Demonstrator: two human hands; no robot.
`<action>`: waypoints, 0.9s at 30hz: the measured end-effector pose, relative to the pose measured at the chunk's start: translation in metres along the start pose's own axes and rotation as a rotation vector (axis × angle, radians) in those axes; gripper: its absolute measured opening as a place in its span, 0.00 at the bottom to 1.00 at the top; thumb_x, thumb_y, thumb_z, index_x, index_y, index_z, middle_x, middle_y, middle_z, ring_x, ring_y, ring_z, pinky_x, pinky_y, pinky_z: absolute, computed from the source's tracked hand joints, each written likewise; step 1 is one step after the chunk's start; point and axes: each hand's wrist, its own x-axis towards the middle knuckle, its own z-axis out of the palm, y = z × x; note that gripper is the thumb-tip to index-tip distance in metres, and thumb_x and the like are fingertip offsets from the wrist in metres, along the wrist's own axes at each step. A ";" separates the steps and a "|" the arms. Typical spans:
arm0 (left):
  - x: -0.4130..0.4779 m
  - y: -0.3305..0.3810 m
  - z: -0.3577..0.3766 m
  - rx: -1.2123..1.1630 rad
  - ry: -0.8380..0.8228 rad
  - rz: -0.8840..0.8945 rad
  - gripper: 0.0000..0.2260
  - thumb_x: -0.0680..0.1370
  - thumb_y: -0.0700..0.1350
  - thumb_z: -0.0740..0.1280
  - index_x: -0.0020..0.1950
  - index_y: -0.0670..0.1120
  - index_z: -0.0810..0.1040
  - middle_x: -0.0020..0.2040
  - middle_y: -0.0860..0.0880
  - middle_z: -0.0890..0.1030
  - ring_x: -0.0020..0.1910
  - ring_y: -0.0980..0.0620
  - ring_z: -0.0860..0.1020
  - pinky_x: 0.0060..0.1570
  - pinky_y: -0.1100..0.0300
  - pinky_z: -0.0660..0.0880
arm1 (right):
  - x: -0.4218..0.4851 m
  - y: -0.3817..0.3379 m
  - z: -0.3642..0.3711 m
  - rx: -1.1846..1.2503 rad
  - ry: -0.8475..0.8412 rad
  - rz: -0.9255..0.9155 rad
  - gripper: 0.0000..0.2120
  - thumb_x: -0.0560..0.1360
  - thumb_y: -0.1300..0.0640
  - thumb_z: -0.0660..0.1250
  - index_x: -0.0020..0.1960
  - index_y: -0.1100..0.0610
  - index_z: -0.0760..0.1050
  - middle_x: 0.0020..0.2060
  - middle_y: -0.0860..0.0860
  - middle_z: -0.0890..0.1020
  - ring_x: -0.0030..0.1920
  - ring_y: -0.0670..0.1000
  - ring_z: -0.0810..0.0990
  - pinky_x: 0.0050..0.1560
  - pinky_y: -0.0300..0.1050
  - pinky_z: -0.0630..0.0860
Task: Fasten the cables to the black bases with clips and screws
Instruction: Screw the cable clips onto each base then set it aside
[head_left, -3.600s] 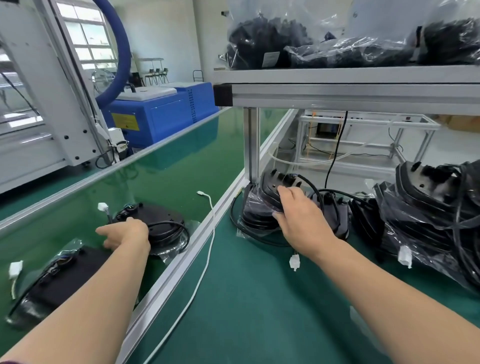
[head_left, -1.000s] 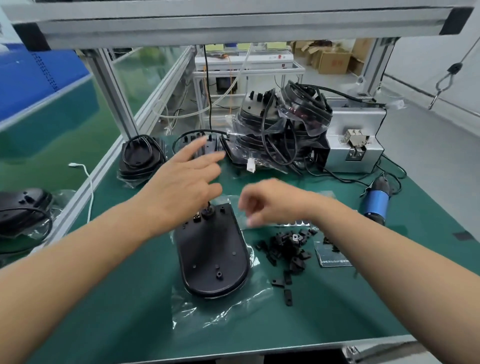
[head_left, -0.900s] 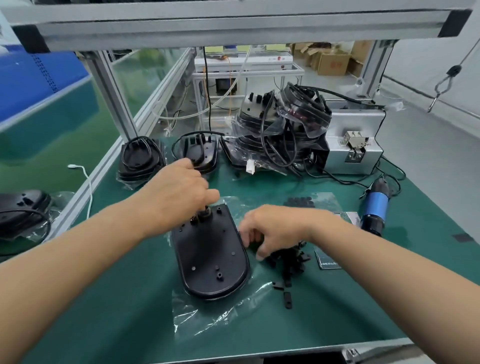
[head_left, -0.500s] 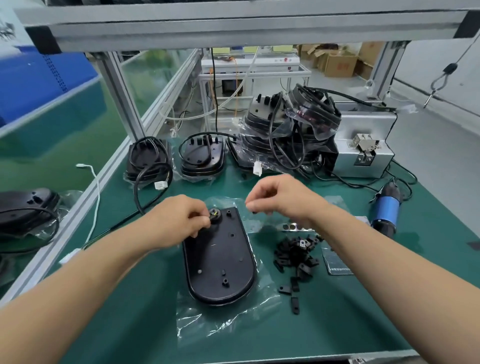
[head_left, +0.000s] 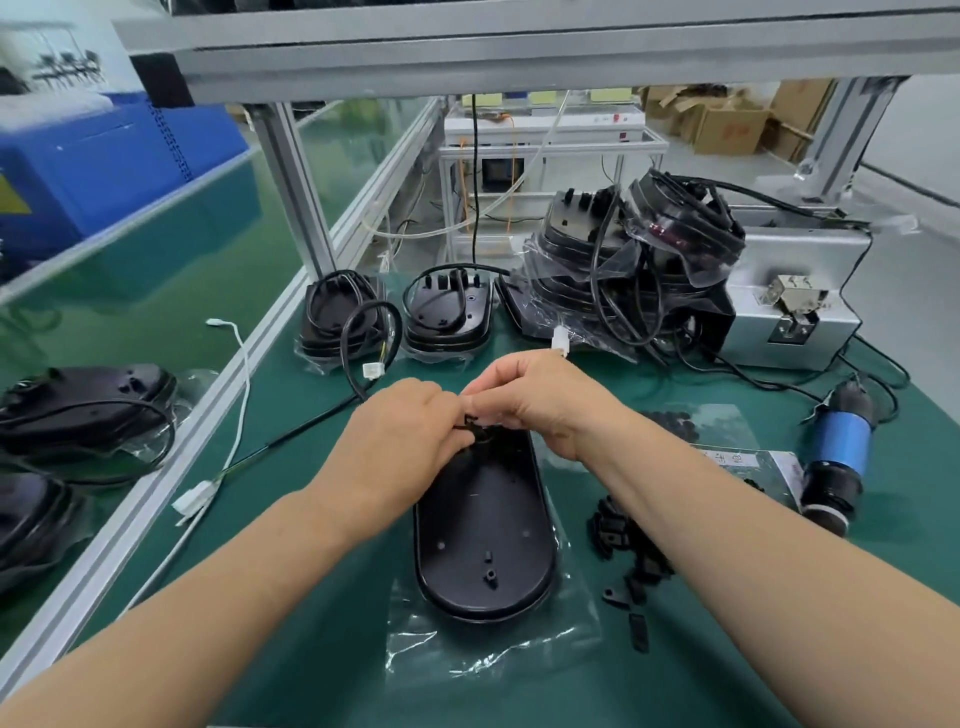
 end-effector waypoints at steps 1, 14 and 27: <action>-0.002 -0.001 0.001 -0.011 0.025 -0.012 0.08 0.73 0.45 0.74 0.43 0.42 0.79 0.38 0.46 0.78 0.40 0.43 0.76 0.41 0.50 0.74 | 0.000 0.001 0.001 -0.010 0.025 -0.026 0.09 0.68 0.72 0.75 0.36 0.60 0.80 0.28 0.52 0.81 0.29 0.48 0.77 0.27 0.33 0.70; -0.010 -0.005 0.002 -0.321 -0.034 -0.152 0.02 0.76 0.42 0.70 0.47 0.45 0.79 0.42 0.52 0.78 0.44 0.51 0.76 0.49 0.57 0.72 | 0.002 0.001 -0.007 -0.092 -0.091 -0.011 0.04 0.72 0.66 0.75 0.41 0.59 0.84 0.33 0.52 0.83 0.32 0.44 0.79 0.33 0.33 0.74; -0.010 -0.006 0.005 -0.345 -0.002 -0.171 0.01 0.75 0.43 0.71 0.45 0.46 0.79 0.41 0.53 0.79 0.42 0.51 0.76 0.48 0.53 0.74 | 0.001 0.000 -0.016 -0.123 -0.169 0.019 0.10 0.73 0.72 0.69 0.47 0.60 0.85 0.38 0.56 0.84 0.36 0.44 0.81 0.36 0.32 0.74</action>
